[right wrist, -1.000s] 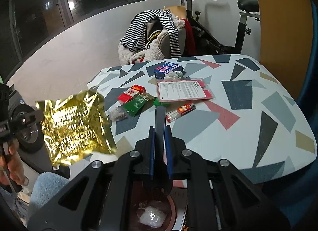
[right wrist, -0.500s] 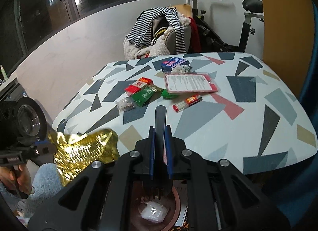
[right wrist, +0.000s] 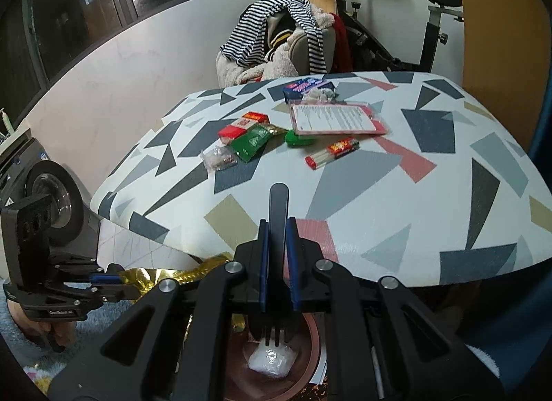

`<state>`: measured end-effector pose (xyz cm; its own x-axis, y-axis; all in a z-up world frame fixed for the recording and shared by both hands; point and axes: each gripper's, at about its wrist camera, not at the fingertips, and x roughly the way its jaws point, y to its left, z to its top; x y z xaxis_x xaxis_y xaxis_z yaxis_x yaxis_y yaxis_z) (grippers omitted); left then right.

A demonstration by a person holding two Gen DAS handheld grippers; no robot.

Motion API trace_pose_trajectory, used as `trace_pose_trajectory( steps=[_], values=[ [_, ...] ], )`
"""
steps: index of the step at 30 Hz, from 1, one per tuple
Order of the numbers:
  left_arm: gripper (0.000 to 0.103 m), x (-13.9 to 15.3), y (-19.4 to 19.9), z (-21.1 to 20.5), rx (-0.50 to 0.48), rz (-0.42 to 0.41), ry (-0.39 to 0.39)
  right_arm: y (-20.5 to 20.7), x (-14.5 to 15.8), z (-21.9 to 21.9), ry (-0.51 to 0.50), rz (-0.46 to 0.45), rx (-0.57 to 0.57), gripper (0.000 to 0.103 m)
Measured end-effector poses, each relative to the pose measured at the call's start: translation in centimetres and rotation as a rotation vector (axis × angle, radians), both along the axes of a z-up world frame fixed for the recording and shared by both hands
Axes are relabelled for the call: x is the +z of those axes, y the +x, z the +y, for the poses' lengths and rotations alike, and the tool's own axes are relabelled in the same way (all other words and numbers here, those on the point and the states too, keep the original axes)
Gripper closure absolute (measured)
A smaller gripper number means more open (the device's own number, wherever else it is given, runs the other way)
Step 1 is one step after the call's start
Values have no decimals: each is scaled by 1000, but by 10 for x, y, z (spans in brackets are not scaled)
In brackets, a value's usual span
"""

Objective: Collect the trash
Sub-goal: 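Lower both tools into the brown bin and release the fork and foil wrapper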

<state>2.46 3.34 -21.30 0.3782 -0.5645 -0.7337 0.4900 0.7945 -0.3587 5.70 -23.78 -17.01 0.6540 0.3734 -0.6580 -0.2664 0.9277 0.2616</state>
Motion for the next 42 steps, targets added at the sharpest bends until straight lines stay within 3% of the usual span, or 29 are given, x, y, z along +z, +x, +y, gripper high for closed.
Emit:
trace_pose_trajectory(
  steps=[5,9,15,19,24,35,37,41,42],
  values=[
    [64,5,-3,2,27,-24,-37,-4,-12,6,0,25,22,89],
    [42,15,-6,8,81,-85,-51,-7,-23,14,-2,44,47,89],
    [20,26,-9,25,200,-176,-5,-13,-48,34,-16,77,111,89],
    [12,29,-14,32,264,-246,61,-16,-70,48,-42,118,161,89],
    [11,27,-17,35,310,-296,113,-17,-91,64,-89,165,215,89],
    [11,25,-19,40,351,-307,121,-14,-116,66,-126,253,203,88],
    [11,26,-18,40,352,-308,120,-12,-117,66,-135,258,191,85],
    [11,28,-18,40,353,-314,120,-12,-114,62,-137,238,165,41],
    [11,29,-18,40,354,-314,120,-12,-111,61,-134,230,161,36]
  ],
)
